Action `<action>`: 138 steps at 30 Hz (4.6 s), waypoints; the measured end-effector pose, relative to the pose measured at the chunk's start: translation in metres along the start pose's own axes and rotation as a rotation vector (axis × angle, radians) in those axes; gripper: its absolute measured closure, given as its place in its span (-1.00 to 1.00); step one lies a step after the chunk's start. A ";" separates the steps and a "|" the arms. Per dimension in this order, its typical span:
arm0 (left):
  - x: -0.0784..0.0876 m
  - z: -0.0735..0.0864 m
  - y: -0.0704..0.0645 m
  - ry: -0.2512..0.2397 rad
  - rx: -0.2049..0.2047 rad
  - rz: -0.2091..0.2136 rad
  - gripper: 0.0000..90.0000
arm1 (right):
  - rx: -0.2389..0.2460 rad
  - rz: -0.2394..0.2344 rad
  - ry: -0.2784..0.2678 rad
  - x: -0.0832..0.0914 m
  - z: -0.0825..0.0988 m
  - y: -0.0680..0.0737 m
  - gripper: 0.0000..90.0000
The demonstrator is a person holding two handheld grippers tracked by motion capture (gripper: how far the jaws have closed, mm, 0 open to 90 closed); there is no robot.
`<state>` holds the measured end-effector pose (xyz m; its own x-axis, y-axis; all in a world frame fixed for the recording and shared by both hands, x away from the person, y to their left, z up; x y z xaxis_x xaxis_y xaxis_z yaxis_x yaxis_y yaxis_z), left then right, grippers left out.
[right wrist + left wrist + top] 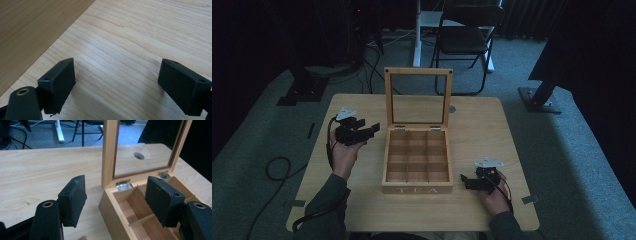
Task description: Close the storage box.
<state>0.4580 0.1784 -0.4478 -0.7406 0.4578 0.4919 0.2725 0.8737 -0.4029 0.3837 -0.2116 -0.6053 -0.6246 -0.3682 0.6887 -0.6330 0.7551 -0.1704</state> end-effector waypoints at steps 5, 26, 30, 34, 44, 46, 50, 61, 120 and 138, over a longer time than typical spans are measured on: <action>-0.002 -0.009 0.000 -0.009 -0.004 -0.009 -0.26 | 0.000 0.000 0.000 0.000 0.000 0.000 -0.69; -0.022 -0.030 -0.001 -0.013 -0.047 -0.018 -0.25 | 0.000 0.000 0.000 0.000 0.000 0.000 -0.69; -0.025 -0.034 -0.001 -0.018 -0.049 -0.020 -0.25 | 0.000 0.000 0.000 0.000 0.000 0.000 -0.69; -0.029 -0.038 -0.002 -0.019 -0.054 -0.020 -0.18 | 0.003 -0.001 -0.001 0.000 0.000 0.000 -0.69; -0.043 -0.048 -0.003 -0.027 -0.079 -0.041 0.08 | 0.005 -0.005 -0.001 0.000 0.000 0.001 -0.69; -0.047 -0.049 -0.002 -0.026 -0.073 -0.047 0.10 | 0.006 -0.005 -0.002 0.000 0.000 0.001 -0.69; -0.055 -0.051 -0.003 -0.025 -0.065 -0.049 0.07 | 0.006 -0.006 -0.002 0.001 0.000 0.002 -0.69; -0.083 -0.056 -0.008 -0.013 -0.070 -0.031 -0.11 | 0.006 -0.006 -0.002 0.001 0.000 0.002 -0.69; -0.065 -0.038 -0.041 -0.077 -0.073 0.131 -0.10 | 0.007 -0.007 -0.001 0.001 0.000 0.003 -0.69; -0.023 -0.043 -0.044 -0.171 -0.113 0.112 0.00 | 0.007 -0.007 -0.002 0.001 0.000 0.003 -0.69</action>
<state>0.4895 0.1365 -0.4080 -0.7924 0.5270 0.3073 0.4190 0.8363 -0.3536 0.3814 -0.2102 -0.6053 -0.6207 -0.3745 0.6888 -0.6406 0.7488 -0.1702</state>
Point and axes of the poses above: each handheld gripper's, and its own axes: x roughly backward along the jaws, z roughly out of its underside, y roughly to its left, the point moved 8 cm from there along -x, roughly forward along the jaws, and after that the axes turned 14 degrees about x, right-handed, at the moved point
